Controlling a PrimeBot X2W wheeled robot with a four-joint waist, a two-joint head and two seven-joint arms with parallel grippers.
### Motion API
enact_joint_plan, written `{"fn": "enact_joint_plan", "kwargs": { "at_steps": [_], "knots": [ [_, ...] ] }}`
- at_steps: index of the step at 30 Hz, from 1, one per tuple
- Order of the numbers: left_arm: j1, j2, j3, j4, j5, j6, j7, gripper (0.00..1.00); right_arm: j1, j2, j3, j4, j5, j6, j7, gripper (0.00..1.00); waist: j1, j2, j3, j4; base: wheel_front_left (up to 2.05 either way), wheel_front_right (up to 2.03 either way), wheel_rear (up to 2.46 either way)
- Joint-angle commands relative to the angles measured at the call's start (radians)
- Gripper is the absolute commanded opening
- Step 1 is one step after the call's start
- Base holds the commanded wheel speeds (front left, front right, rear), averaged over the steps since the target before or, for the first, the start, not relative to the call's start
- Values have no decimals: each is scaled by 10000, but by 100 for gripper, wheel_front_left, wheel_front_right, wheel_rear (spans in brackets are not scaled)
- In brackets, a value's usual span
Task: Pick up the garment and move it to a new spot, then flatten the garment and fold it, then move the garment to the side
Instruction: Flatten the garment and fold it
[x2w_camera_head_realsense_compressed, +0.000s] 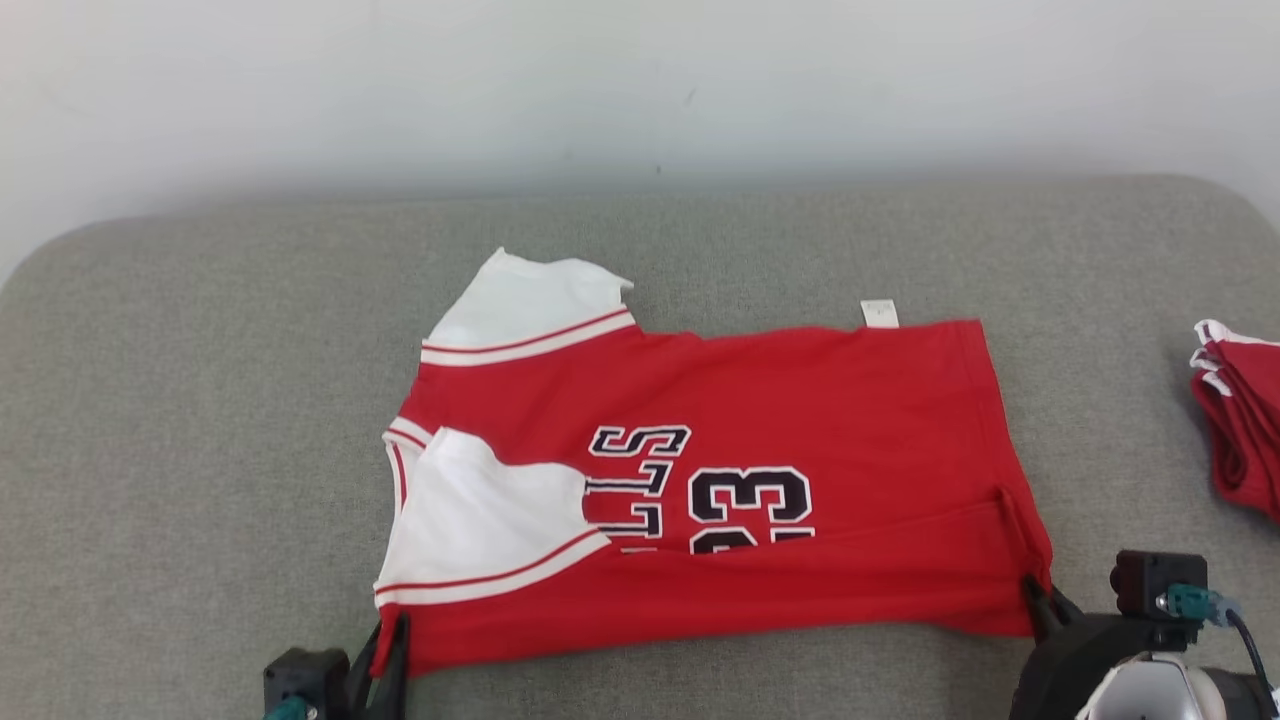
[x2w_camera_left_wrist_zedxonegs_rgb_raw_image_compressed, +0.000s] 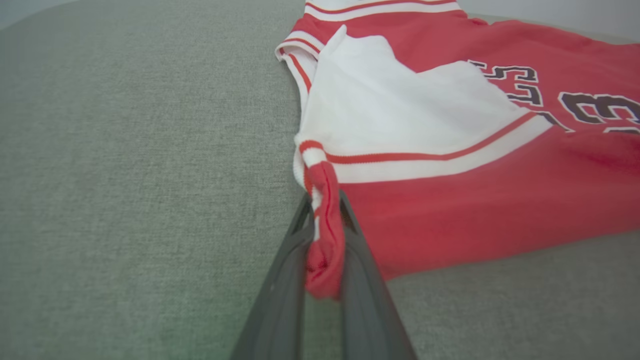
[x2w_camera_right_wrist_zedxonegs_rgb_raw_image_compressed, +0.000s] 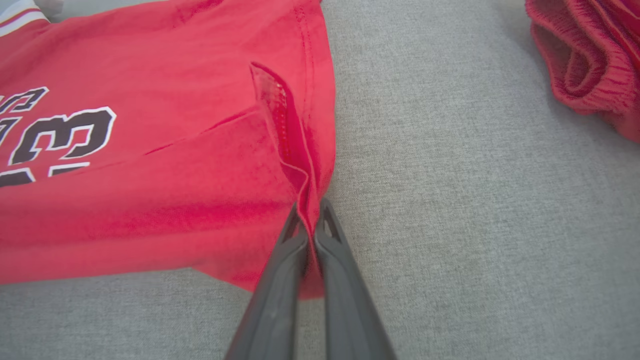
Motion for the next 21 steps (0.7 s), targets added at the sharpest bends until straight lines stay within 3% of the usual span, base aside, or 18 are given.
{"fn": "enact_joint_plan", "kwargs": {
  "at_steps": [1, 12, 13, 14, 15, 21],
  "knots": [
    [275, 128, 22, -119, -157, 93, 21, 0, 263, 12, -70, -157, 69, 2, 28, 0, 0, 0, -275, -14, 0, 0, 0],
    [1429, 369, -46, -985, -263, 431, 398, 0, 1474, 105, -227, -779, 447, 0, 282, 0, 0, 0, -382, -79, 0, 0, 0],
    [1488, 368, -38, -1020, -297, 465, 403, 6, 1485, 106, -200, -725, 481, 0, 220, 100, 0, 0, -381, -85, 0, 0, 0],
    [1555, 347, -50, -1038, -345, 467, 454, 63, 1482, 107, -190, -680, 501, 0, 187, 100, 0, 0, -389, -89, 0, 0, 0],
    [1600, 338, -60, -1047, -365, 479, 493, 100, 1465, 108, -171, -655, 514, 0, 115, 100, 0, 0, -405, -94, 0, 0, 0],
    [1665, 426, 0, -1199, -350, 646, 375, 100, 1332, 117, -125, -596, 445, 0, 3, 100, 0, 0, -616, -79, 0, 0, 0]
  ]
}}
